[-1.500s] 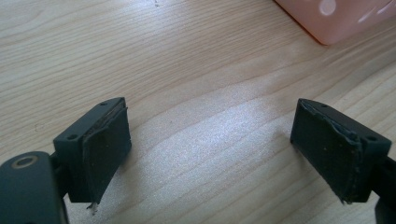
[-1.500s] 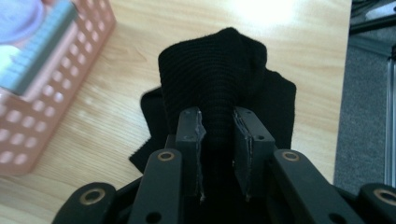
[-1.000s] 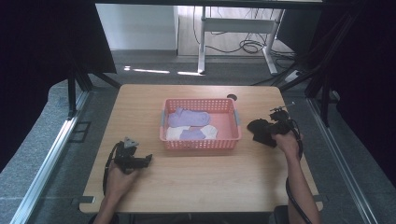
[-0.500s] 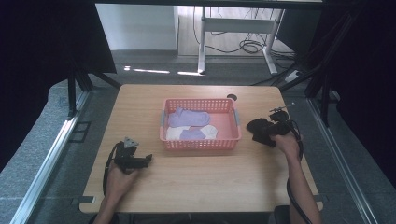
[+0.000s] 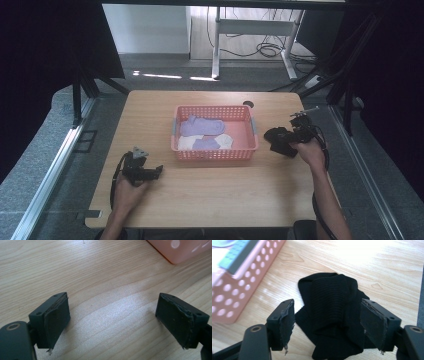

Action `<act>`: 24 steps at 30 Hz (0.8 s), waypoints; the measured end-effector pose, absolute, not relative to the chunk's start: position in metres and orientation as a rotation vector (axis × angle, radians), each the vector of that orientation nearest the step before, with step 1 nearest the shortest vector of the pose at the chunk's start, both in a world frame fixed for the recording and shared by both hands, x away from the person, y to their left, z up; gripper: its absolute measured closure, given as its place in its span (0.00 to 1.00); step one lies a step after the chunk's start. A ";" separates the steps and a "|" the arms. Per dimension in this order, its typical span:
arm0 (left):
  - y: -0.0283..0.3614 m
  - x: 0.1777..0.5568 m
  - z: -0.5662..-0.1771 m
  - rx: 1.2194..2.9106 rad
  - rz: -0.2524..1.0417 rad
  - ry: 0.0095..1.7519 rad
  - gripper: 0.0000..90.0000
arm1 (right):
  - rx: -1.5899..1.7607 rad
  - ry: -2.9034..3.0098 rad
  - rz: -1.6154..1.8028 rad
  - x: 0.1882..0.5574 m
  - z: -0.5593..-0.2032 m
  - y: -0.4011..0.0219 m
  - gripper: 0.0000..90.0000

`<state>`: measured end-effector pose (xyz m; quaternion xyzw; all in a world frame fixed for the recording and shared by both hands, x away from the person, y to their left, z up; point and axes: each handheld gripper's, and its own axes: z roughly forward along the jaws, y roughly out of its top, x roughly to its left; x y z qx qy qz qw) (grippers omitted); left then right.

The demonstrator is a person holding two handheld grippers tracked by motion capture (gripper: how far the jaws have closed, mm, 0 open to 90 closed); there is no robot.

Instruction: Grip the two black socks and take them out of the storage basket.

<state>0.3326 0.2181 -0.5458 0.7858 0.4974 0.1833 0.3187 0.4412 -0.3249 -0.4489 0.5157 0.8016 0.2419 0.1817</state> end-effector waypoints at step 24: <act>0.218 0.333 -0.546 2.066 0.482 1.308 0.13 | 1.296 2.402 0.736 0.395 -0.438 -0.301 0.19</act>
